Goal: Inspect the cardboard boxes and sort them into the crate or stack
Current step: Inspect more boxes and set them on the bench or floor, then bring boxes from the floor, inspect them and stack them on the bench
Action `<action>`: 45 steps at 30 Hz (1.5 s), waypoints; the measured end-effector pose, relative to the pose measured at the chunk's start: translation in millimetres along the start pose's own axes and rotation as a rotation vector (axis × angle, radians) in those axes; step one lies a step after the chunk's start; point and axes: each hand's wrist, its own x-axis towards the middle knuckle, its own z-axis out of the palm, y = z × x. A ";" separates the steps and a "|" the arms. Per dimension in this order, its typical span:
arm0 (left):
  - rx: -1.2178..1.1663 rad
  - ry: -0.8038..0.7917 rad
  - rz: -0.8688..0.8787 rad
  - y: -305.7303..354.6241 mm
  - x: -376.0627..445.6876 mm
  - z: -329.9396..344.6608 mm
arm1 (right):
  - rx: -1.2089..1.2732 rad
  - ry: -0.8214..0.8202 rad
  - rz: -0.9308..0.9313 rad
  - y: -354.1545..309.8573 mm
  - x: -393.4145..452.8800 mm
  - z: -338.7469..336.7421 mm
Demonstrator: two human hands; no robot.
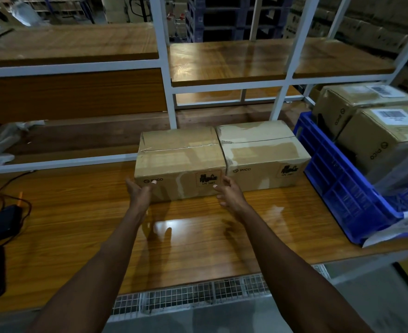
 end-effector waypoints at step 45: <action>0.951 -1.557 -0.373 -331.4 -750.4 189.8 | 0.994 1.366 0.557 475.7 -815.9 -251.7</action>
